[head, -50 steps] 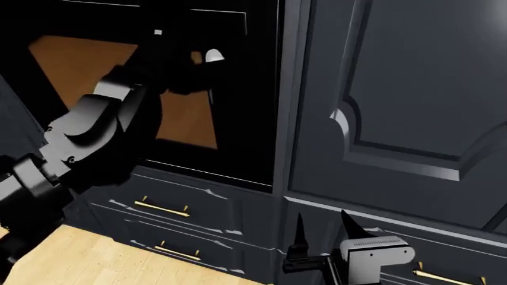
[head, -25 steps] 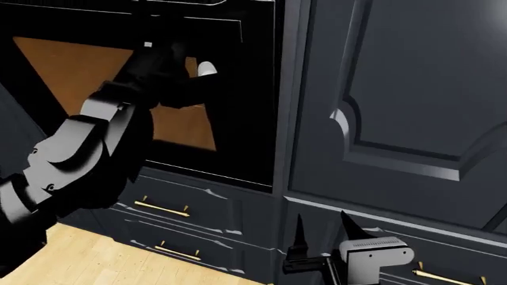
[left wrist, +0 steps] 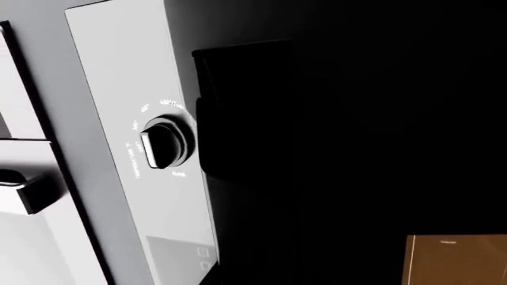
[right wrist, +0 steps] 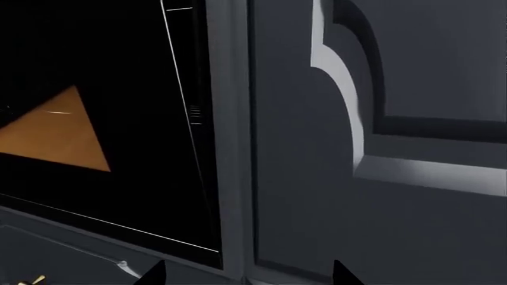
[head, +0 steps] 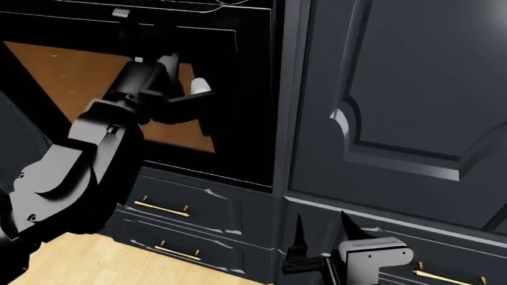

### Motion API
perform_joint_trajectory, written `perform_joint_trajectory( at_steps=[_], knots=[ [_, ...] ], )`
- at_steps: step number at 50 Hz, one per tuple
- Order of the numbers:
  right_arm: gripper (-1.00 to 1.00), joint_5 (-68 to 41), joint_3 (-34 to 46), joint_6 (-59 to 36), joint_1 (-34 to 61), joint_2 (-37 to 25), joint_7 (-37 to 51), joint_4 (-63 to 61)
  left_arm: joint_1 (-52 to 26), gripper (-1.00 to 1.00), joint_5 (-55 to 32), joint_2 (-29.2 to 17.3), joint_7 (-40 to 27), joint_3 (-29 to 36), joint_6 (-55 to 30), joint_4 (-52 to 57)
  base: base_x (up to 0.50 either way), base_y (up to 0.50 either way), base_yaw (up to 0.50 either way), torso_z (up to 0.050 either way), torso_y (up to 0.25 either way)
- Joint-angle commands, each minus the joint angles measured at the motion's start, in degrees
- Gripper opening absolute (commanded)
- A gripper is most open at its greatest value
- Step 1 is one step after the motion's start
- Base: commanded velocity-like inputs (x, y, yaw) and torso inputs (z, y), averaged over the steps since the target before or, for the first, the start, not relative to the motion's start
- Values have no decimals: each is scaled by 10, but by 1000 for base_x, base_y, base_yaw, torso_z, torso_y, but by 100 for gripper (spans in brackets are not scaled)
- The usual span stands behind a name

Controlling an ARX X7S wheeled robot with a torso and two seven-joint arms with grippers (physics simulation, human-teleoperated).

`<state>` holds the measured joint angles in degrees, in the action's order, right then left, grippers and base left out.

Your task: Open the oven door

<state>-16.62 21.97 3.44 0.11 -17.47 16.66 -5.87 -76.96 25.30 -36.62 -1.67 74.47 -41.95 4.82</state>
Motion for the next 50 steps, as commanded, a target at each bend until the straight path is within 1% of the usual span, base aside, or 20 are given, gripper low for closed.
perform_joint_trajectory(
  at_steps=[1, 33, 50],
  knots=[
    [100, -1, 1, 0, 0, -2, 2, -2, 10, -100, 23, -30, -8, -11, -25, 40, -1, 3, 0, 0, 0],
    [100, 0, 9, 3, -2, -4, 7, -2, 73, -100, 46, -79, -30, -31, -96, 162, 0, 0, 1, 0, 0],
    [100, 0, 11, 9, -1, -5, 9, 3, 102, -100, 53, -97, -49, -45, -121, 206, 0, 1, 2, 0, 0]
  ],
)
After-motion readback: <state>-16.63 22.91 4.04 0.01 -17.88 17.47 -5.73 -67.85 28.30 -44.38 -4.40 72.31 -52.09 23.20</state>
